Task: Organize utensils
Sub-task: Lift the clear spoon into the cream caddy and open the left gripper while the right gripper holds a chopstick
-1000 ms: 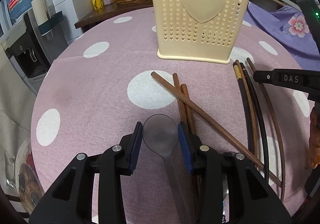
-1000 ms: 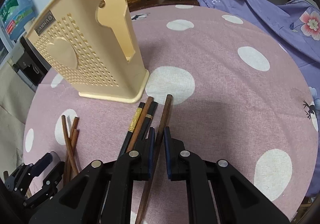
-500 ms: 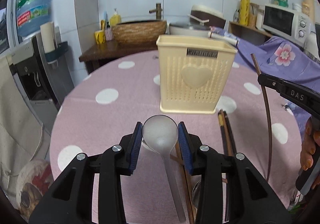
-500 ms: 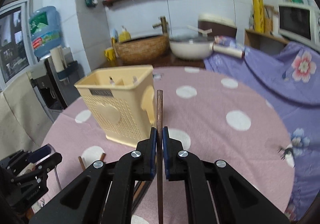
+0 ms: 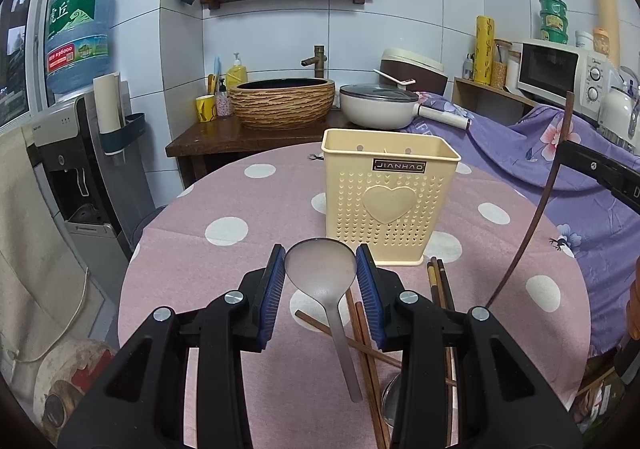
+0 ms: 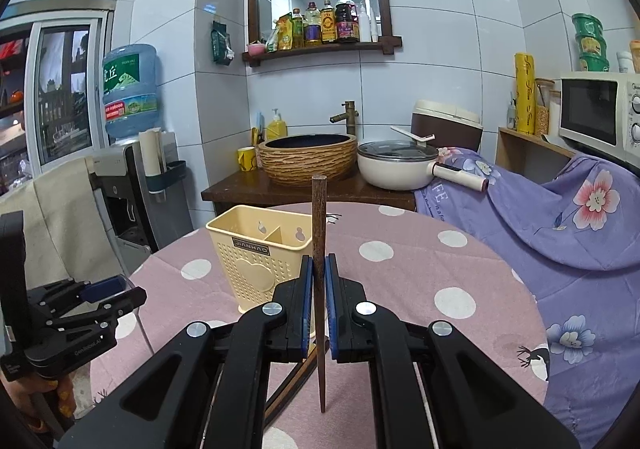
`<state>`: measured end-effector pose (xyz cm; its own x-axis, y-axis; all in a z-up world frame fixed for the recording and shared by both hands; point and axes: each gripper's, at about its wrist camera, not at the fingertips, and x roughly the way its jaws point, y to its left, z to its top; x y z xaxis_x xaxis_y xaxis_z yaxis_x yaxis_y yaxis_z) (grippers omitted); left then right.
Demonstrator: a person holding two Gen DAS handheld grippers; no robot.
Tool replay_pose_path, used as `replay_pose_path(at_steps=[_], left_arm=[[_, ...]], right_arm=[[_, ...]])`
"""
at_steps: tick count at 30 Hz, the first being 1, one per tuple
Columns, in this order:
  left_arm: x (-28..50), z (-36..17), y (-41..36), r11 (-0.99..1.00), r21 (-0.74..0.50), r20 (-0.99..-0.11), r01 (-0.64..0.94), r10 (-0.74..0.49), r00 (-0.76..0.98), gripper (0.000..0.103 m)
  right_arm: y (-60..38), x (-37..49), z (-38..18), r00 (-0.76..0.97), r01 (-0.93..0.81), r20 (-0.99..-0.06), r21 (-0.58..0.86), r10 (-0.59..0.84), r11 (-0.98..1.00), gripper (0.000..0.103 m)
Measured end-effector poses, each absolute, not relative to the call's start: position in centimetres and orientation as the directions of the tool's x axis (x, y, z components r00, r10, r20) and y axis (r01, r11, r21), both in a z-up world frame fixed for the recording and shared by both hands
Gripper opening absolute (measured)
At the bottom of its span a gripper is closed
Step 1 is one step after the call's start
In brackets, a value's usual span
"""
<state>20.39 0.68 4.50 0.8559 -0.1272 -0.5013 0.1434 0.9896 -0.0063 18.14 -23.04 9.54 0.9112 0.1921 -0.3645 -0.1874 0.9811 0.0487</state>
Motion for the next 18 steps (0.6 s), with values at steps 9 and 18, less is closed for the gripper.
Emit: replay_pose_path(at_steps=[9, 18], left_arm=[[21.5, 7.8, 0.7, 0.986, -0.013, -0.464, 0.169, -0.156, 0.872, 0.037], [27.0, 17.5, 0.0, 0.988, -0.032, -0.318, 0.152, -0.154, 0.935, 0.037]], right_arm=[[-22.1, 18.5, 12.2, 0.906, -0.24, -0.347, 0.048, 0.241, 0.97, 0.007], [-21.5, 21.8, 20.9, 0.927, -0.271, -0.235, 0.114, 0.291, 0.956, 0.007]])
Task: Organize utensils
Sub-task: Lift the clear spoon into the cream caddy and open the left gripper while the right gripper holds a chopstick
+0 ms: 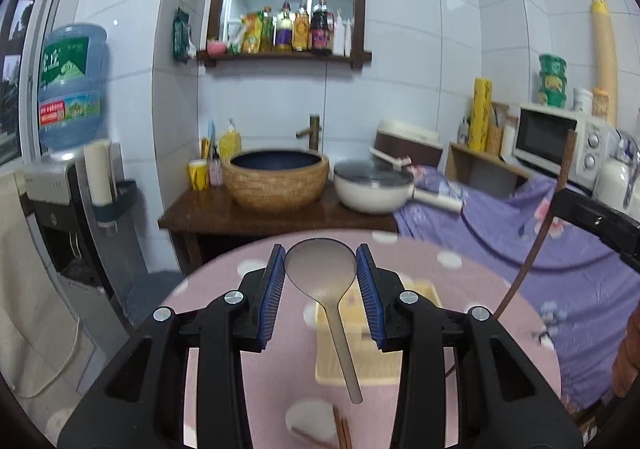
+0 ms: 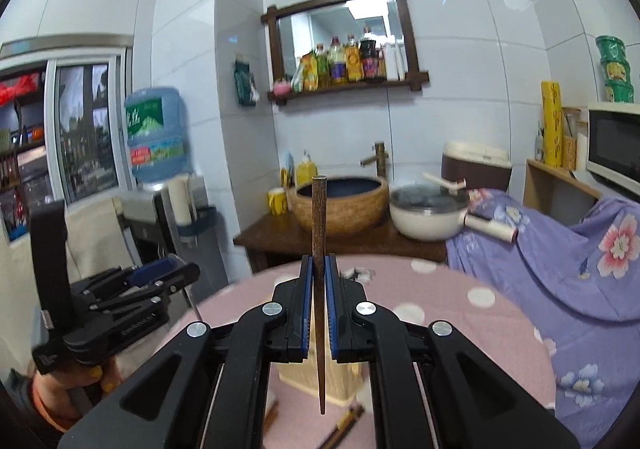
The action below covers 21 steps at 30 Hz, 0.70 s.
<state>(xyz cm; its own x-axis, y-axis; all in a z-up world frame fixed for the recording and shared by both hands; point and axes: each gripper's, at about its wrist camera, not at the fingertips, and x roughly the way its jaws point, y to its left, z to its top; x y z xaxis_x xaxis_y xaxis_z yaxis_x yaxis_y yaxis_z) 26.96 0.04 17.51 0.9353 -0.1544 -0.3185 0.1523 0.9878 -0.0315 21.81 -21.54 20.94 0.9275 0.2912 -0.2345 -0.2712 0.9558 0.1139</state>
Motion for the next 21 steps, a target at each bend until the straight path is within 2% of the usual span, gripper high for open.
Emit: replay_pose_path(at_steps=[3, 7, 15, 21], left_arm=[[29.0, 19.9, -0.6, 0.993, -0.001, -0.254, 0.116, -0.113, 0.961, 0.037], [32.3, 20.2, -1.3, 0.996, -0.008, -0.244, 0.084, -0.083, 0.966, 0.037], [35.9, 14.4, -2.5, 0.997, -0.033, -0.32, 0.066, -0.073, 0.945, 0.037], [35.9, 9.5, -3.2, 0.996, 0.035, -0.379, 0.076, -0.058, 0.924, 0.037]], right_arm=[[-21.6, 23.4, 23.5, 0.941, -0.255, -0.193, 0.136, 0.278, 0.957, 0.007], [-20.9, 25.8, 23.6, 0.955, -0.217, -0.18, 0.127, 0.237, 0.968, 0.007], [-20.0, 28.9, 17.6, 0.943, -0.167, -0.266, 0.133, 0.198, 0.977, 0.007], [-20.2, 29.7, 14.4, 0.924, -0.154, -0.325, 0.162, 0.2, 0.975, 0.007]])
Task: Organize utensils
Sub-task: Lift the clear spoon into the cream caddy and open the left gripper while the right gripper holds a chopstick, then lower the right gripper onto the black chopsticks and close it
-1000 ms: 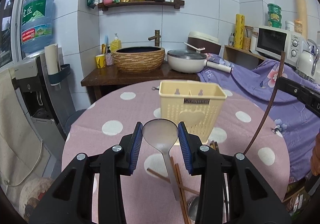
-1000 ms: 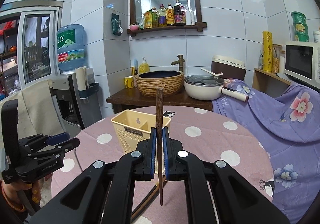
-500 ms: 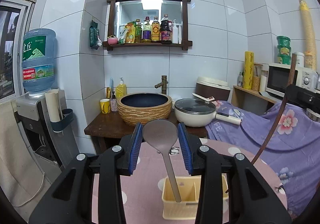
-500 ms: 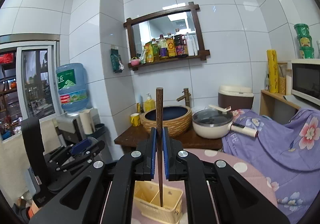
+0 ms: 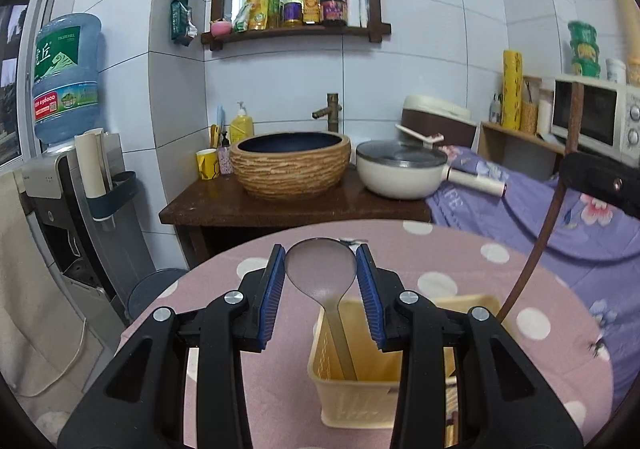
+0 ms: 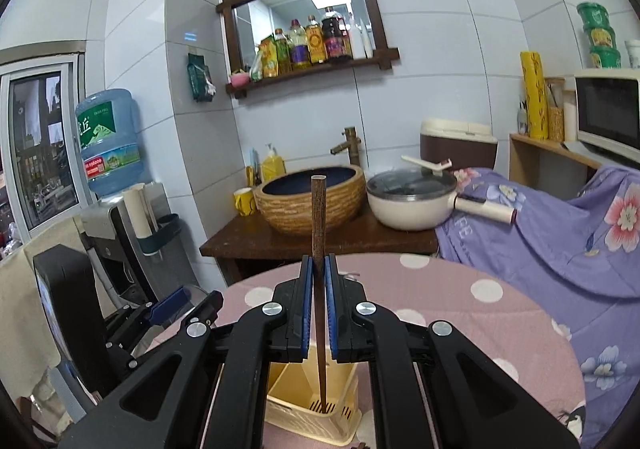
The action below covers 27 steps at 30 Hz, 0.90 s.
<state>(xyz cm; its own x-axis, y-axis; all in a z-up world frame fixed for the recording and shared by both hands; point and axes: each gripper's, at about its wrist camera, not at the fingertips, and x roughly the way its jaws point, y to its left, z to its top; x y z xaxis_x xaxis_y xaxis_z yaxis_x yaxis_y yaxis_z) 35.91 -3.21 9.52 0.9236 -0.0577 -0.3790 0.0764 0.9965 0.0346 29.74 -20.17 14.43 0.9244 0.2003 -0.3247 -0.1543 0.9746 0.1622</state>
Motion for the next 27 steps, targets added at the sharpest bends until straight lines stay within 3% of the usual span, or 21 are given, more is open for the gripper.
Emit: replay_pose_path(at_steps=[10, 18, 19, 20, 22, 23, 24, 27], left_arm=[[35.7, 6.6, -3.7, 0.993, 0.071, -0.42, 0.093, -0.055, 0.906, 0.037], [35.2, 6.0, -4.4, 0.988, 0.104, -0.418, 0.111, -0.058, 0.907, 0.038], [35.0, 6.0, -4.5, 0.988, 0.106, -0.415, 0.114, -0.06, 0.908, 0.04], [34.9, 6.2, -4.5, 0.987, 0.107, -0.413, 0.116, -0.062, 0.909, 0.048], [34.3, 6.5, -4.5, 0.987, 0.116, -0.393, 0.11, -0.056, 0.918, 0.066], [33.8, 6.8, -4.5, 0.987, 0.123, -0.369, 0.105, -0.052, 0.928, 0.071], [33.5, 7.0, -4.5, 0.986, 0.129, -0.354, 0.105, -0.053, 0.934, 0.071], [32.4, 7.4, -4.6, 0.982, 0.154, -0.336, 0.112, -0.055, 0.94, 0.075]], right_arm=[[-19.9, 30.3, 12.0, 0.9, -0.147, -0.387, 0.168, 0.203, 0.975, 0.007], [-20.1, 30.4, 11.9, 0.905, -0.13, -0.385, 0.161, 0.183, 0.978, 0.007], [-20.2, 30.4, 11.9, 0.905, -0.124, -0.385, 0.166, 0.18, 0.978, 0.007], [-20.4, 30.5, 11.8, 0.904, -0.121, -0.388, 0.167, 0.178, 0.979, 0.009], [-20.6, 30.4, 11.7, 0.906, -0.11, -0.388, 0.165, 0.167, 0.98, 0.018], [-20.7, 30.3, 11.7, 0.908, -0.109, -0.384, 0.168, 0.166, 0.98, 0.024], [-20.9, 30.1, 11.6, 0.91, -0.109, -0.379, 0.175, 0.169, 0.979, 0.032], [-21.4, 29.5, 11.7, 0.914, -0.106, -0.367, 0.193, 0.172, 0.975, 0.037]])
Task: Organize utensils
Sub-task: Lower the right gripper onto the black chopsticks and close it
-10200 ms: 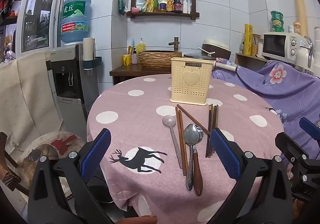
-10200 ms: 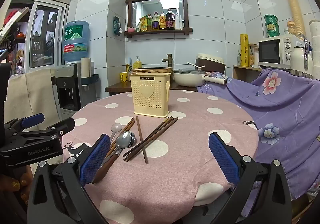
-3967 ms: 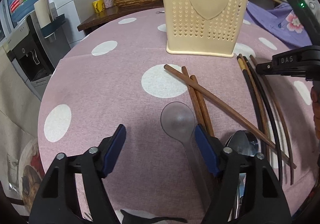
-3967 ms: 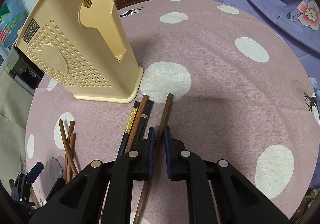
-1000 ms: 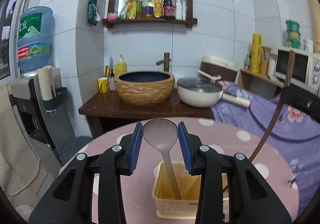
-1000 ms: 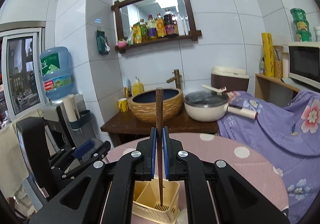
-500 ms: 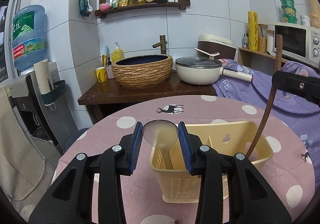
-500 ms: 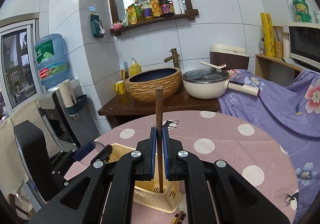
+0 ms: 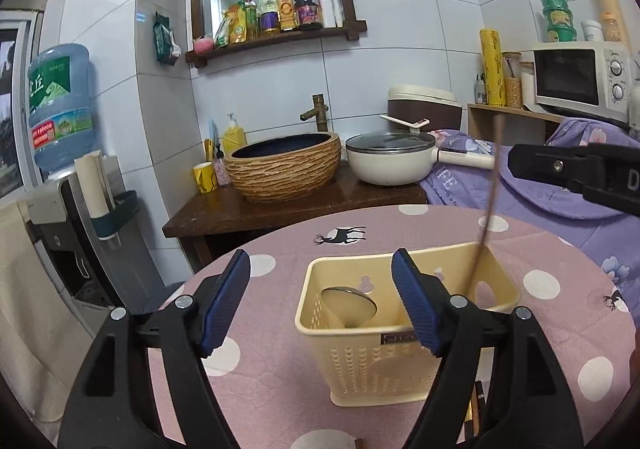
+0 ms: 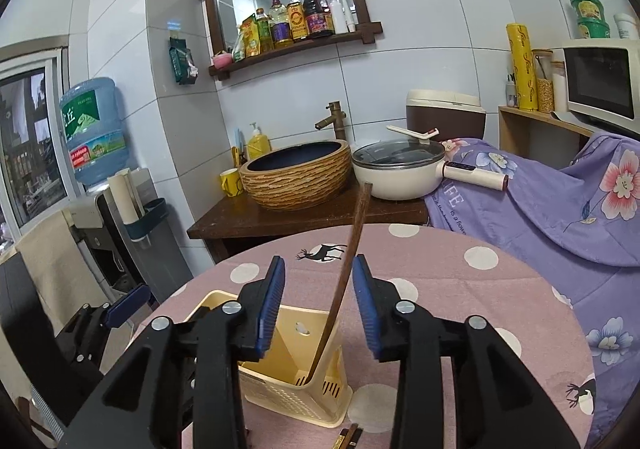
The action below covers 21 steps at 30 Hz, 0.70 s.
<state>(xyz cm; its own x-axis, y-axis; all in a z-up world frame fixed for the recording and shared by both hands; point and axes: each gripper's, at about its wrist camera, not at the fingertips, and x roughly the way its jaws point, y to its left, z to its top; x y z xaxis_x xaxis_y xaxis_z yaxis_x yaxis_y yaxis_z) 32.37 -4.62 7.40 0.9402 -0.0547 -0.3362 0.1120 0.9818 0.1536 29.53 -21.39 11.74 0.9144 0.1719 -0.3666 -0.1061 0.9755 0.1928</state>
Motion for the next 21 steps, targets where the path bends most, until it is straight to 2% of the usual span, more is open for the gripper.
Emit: replay_pose_path(at_steps=[6, 8, 11, 16, 21], left_arm=[[29.3, 6.9, -3.8, 0.98, 0.179, -0.329, 0.082, -0.019, 0.944, 0.088], [28.1, 6.5, -3.1, 0.985, 0.146, -0.356, 0.09, -0.033, 0.934, 0.092], [26.4, 5.8, -1.8, 0.991, 0.098, -0.404, 0.091, -0.044, 0.914, 0.096], [24.3, 3.1, -0.4, 0.993, 0.045, -0.516, 0.107, -0.068, 0.854, 0.097], [21.7, -0.7, 1.6, 0.999, -0.011, -0.579, 0.045, -0.043, 0.814, 0.097]], right_arm=[[-21.8, 26.9, 11.7, 0.92, -0.11, -0.355, 0.168, 0.164, 0.98, 0.052], [-21.6, 25.8, 11.2, 0.909, -0.13, -0.377, 0.148, 0.178, 0.98, 0.053], [-21.3, 24.8, 9.9, 0.878, -0.155, -0.435, 0.142, 0.202, 0.978, 0.062], [-21.4, 23.0, 6.7, 0.821, -0.16, -0.521, 0.184, 0.234, 0.97, 0.062], [-21.6, 21.9, 2.4, 0.75, -0.137, -0.614, 0.223, 0.248, 0.965, 0.063]])
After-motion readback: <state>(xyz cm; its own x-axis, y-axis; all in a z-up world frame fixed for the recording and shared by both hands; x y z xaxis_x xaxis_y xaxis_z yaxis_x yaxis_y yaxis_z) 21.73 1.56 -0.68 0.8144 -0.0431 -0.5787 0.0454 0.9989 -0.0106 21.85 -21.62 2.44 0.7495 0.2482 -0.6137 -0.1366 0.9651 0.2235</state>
